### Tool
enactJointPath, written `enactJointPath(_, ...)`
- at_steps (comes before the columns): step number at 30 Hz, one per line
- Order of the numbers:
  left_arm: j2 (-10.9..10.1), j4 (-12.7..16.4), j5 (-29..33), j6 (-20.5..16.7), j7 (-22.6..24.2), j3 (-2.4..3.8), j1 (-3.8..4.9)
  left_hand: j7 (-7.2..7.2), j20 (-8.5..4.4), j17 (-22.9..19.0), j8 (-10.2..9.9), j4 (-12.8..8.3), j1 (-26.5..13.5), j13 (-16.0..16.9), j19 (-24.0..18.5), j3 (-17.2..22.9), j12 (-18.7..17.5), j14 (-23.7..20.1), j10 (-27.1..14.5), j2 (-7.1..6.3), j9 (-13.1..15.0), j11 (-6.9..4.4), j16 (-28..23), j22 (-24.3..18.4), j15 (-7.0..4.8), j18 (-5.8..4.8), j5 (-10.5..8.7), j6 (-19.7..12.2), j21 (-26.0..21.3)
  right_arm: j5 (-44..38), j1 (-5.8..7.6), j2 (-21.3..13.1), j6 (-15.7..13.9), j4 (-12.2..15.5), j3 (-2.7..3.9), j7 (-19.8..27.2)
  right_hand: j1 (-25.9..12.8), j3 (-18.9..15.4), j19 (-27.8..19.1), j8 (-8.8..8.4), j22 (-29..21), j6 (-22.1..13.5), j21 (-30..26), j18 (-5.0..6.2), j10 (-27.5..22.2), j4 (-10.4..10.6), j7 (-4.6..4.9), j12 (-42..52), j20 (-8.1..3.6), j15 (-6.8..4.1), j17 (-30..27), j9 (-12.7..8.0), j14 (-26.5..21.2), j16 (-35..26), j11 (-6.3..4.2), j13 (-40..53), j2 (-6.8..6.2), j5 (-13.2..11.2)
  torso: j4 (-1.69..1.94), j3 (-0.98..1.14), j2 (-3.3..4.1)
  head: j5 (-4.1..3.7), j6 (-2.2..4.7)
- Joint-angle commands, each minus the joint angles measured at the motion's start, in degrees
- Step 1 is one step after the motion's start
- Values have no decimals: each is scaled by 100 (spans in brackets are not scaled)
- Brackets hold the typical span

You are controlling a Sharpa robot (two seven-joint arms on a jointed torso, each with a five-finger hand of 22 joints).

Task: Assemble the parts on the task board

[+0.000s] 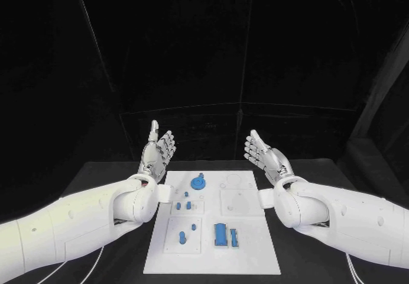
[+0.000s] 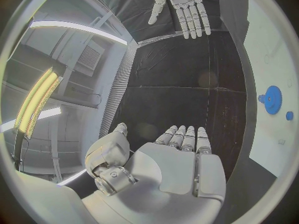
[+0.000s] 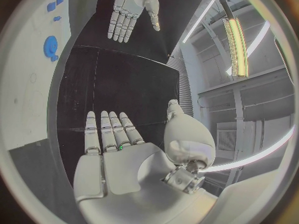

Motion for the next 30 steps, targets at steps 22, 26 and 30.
enactJointPath(22,-306,935,-476,-1942,-132,200,-185,1,-20,-5,-18,-21,-36,-6,3,5,-20,-21,-30,5,-5,0,-17,-6,-1,-35,-21,-30,-12,529,-15,-69,-792,281,38,369,-2170,392,-1538,-44,-15,-1499,-38,-574,-1659,-114,-178,-42,-645,-120,-13,-14,-1676,-43,-222,-15,-25,-219,-8,10,8,4,3)
enactJointPath(26,-306,935,-476,-1942,-132,200,-185,1,-20,-5,-18,-21,-36,-6,3,5,-20,-21,-30,5,-5,0,-17,-6,-1,-35,-21,-30,-12,529,-15,-69,-792,281,38,369,-2280,392,-1613,-44,-15,-1569,-38,-574,-1745,-114,-178,-42,-645,-120,-13,-14,-1762,-43,-222,-15,-25,-219,-8,10,8,4,3)
enactJointPath(30,-306,935,-476,-1942,-132,200,-185,1,-20,-5,-18,-21,-36,-6,3,5,-20,-21,-30,5,-5,0,-17,-6,-1,-35,-21,-30,-12,529,-15,-69,-792,281,38,369,-2451,392,-1744,-44,-15,-1690,-38,-574,-1884,-114,-178,-42,-645,-120,-13,-14,-1897,-43,-222,-15,-25,-219,-8,10,8,4,3)
